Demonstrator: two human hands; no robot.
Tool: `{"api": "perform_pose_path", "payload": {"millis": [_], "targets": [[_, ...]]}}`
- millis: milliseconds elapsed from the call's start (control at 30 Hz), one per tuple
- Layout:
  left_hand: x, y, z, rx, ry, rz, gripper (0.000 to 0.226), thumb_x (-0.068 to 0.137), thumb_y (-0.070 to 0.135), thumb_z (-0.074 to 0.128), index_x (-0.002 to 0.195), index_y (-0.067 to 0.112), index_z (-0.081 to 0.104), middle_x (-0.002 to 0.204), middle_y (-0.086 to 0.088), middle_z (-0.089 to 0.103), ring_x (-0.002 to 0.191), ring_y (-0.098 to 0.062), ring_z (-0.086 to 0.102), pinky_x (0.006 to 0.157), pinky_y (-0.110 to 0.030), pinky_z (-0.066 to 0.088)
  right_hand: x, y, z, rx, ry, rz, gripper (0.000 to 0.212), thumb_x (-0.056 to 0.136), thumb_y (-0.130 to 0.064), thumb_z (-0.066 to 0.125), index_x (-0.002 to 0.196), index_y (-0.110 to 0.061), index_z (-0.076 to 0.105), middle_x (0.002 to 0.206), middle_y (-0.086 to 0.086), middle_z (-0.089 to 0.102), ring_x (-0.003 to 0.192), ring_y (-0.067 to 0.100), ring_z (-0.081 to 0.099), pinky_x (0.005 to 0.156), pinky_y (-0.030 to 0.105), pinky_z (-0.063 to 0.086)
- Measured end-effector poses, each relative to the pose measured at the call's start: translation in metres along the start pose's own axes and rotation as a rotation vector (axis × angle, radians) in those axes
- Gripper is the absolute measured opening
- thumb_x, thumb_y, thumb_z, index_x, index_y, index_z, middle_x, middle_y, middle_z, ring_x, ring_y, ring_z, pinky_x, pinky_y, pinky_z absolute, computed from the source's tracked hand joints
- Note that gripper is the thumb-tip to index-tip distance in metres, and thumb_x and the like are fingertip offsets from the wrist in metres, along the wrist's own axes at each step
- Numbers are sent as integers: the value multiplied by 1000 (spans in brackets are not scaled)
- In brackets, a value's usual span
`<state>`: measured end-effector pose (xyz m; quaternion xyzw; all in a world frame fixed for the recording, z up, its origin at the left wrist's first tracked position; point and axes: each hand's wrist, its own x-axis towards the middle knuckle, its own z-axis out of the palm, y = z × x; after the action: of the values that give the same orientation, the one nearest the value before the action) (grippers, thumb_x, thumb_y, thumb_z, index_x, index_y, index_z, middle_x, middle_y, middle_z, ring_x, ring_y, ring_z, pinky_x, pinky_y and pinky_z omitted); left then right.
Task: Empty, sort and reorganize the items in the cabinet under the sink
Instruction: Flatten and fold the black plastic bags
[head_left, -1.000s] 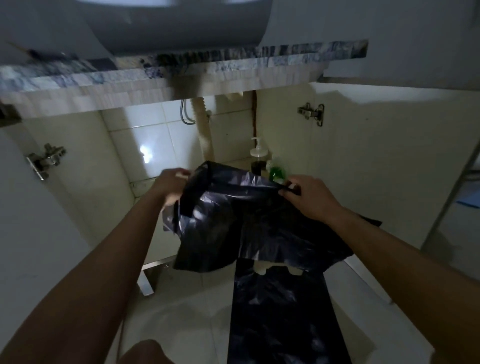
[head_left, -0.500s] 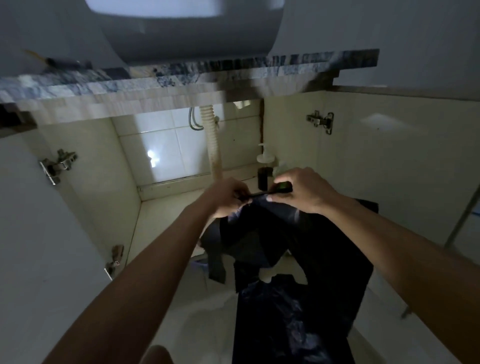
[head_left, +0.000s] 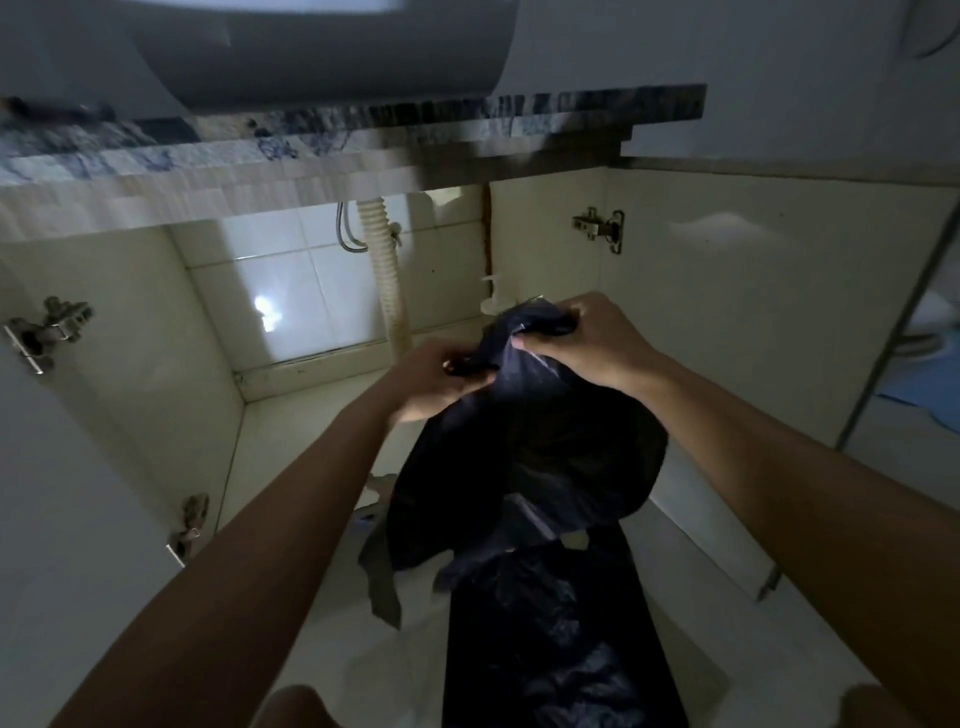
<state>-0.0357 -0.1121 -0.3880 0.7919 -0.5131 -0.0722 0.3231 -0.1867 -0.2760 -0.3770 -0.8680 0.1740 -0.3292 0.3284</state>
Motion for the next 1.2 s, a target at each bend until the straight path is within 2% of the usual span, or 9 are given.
{"api": "perform_pose_path", "payload": {"millis": [100, 300, 433, 633, 733, 900, 1000, 1100, 1200], "targets": [[4, 4, -7, -17, 39, 20, 14, 94, 31, 65, 80, 29, 65, 72, 16, 62, 63, 10, 54, 55, -4, 37, -6, 7, -11, -68, -66, -18, 22, 72, -43, 85, 77, -25, 74, 60, -18, 63, 59, -8, 57, 54, 14, 38], [-6, -3, -19, -83, -94, 28, 23, 90, 34, 70, 112, 27, 73, 110, 21, 65, 95, 9, 58, 76, -7, 41, -18, 37, -31, -149, -173, -7, 43, 73, -47, 84, 100, -15, 78, 85, -10, 69, 77, -2, 59, 61, 9, 35], [1, 19, -10, -166, 39, 99, 19, 87, 34, 73, 104, 27, 77, 89, 16, 75, 81, 4, 66, 77, -18, 47, -25, 27, -30, -156, -210, -26, 17, 75, -44, 84, 77, -33, 70, 60, -26, 59, 60, -12, 54, 57, 5, 32], [-4, 0, -26, -124, 90, -1, 12, 85, 33, 75, 90, 22, 77, 79, 7, 73, 70, -2, 64, 71, -26, 45, -48, 51, -58, -330, -525, 186, 31, 76, -46, 82, 79, -16, 76, 70, -3, 70, 63, 10, 64, 56, 23, 46], [-8, -14, -41, -10, -24, -97, 20, 82, 35, 78, 93, 19, 77, 82, 3, 72, 75, -11, 65, 69, -19, 51, -53, 56, -78, -391, -597, 287, 33, 78, -46, 80, 97, -19, 80, 89, 1, 76, 82, 16, 72, 78, 30, 57], [-1, -19, -55, 56, -359, -290, 29, 74, 28, 84, 97, 13, 77, 101, -6, 72, 96, -23, 69, 83, -35, 60, -38, 42, -106, -398, -792, 438, 28, 73, -45, 84, 93, -26, 80, 94, -2, 77, 90, 17, 73, 88, 37, 60], [18, -13, -54, 231, -306, -305, 29, 76, 29, 83, 98, 13, 76, 95, -4, 71, 87, -18, 67, 66, -25, 57, -17, 42, -104, -532, -611, 326, 26, 78, -44, 80, 89, -21, 78, 86, 0, 73, 81, 17, 68, 73, 32, 55], [41, -7, -47, 531, -47, -234, 28, 73, 40, 82, 92, 19, 77, 85, -5, 69, 78, -22, 65, 64, -28, 51, 5, 59, -88, -571, -243, 278, 25, 81, -37, 79, 95, -16, 78, 78, -1, 67, 72, 16, 62, 60, 26, 45], [57, 2, -34, 575, 194, -214, 24, 78, 40, 75, 86, 18, 76, 76, -5, 66, 72, -25, 64, 63, -30, 50, 14, 70, -75, -581, -16, 315, 21, 88, -33, 72, 103, -19, 76, 89, 6, 70, 76, 21, 64, 61, 26, 46]]}}
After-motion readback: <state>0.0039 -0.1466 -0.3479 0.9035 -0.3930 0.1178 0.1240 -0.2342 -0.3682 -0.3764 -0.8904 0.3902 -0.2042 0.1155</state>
